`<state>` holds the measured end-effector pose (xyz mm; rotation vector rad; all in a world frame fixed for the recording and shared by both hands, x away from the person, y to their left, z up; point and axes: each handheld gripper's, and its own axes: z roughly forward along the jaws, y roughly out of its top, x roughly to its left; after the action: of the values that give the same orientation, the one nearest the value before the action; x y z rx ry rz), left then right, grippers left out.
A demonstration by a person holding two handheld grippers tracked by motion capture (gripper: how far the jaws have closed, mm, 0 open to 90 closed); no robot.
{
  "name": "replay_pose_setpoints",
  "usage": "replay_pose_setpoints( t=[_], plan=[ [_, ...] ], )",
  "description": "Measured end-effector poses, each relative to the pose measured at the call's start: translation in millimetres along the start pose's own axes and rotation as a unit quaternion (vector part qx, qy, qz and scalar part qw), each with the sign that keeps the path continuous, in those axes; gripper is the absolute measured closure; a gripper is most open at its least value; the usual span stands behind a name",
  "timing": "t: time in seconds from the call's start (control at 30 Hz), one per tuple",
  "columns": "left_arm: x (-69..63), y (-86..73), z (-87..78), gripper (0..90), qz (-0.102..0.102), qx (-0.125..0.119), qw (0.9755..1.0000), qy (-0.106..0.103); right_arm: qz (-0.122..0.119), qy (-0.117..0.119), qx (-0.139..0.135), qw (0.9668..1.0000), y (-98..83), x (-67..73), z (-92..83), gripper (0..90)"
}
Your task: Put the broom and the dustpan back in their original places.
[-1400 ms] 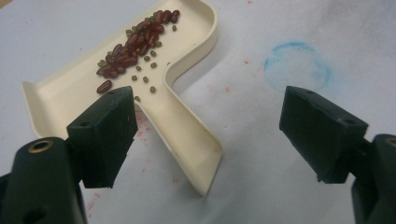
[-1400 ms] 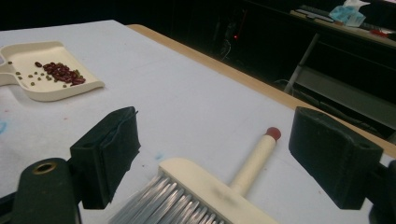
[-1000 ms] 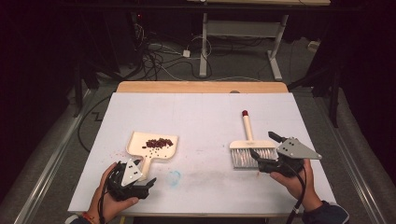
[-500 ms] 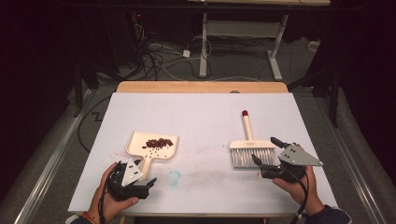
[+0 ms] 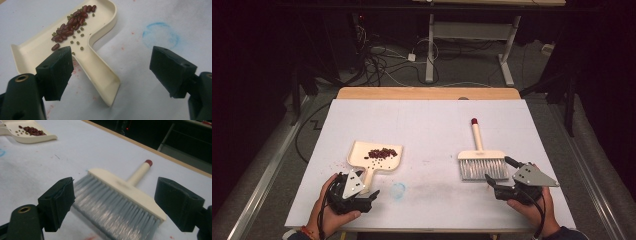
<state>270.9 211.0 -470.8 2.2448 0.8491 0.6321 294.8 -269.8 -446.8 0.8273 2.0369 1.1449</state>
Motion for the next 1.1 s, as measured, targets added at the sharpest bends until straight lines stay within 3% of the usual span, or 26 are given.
replay_pose_setpoints(
  t=[0.2,0.4,0.7,1.1],
  plan=[
    [1.2,0.7,0.5,18.9,0.0,-0.002,1.0,0.001,-0.005,-0.001,0.024,0.9997,-15.5,3.7,-1.4,16.8],
    [0.2,1.2,0.4,18.9,0.005,-0.001,1.0,0.003,-0.003,0.006,0.029,0.9996,-24.3,7.7,-4.5,17.1],
    [-2.9,1.8,-0.9,18.9,0.016,-0.001,0.9999,0.006,-0.012,0.013,0.026,0.9995,-22.8,9.9,-6.0,17.0],
    [-3.3,0.3,-1.0,18.9,0.009,0.004,0.9999,0.006,-0.011,0.008,0.016,0.9998,-18.3,10.6,-7.8,17.0]
  ],
)
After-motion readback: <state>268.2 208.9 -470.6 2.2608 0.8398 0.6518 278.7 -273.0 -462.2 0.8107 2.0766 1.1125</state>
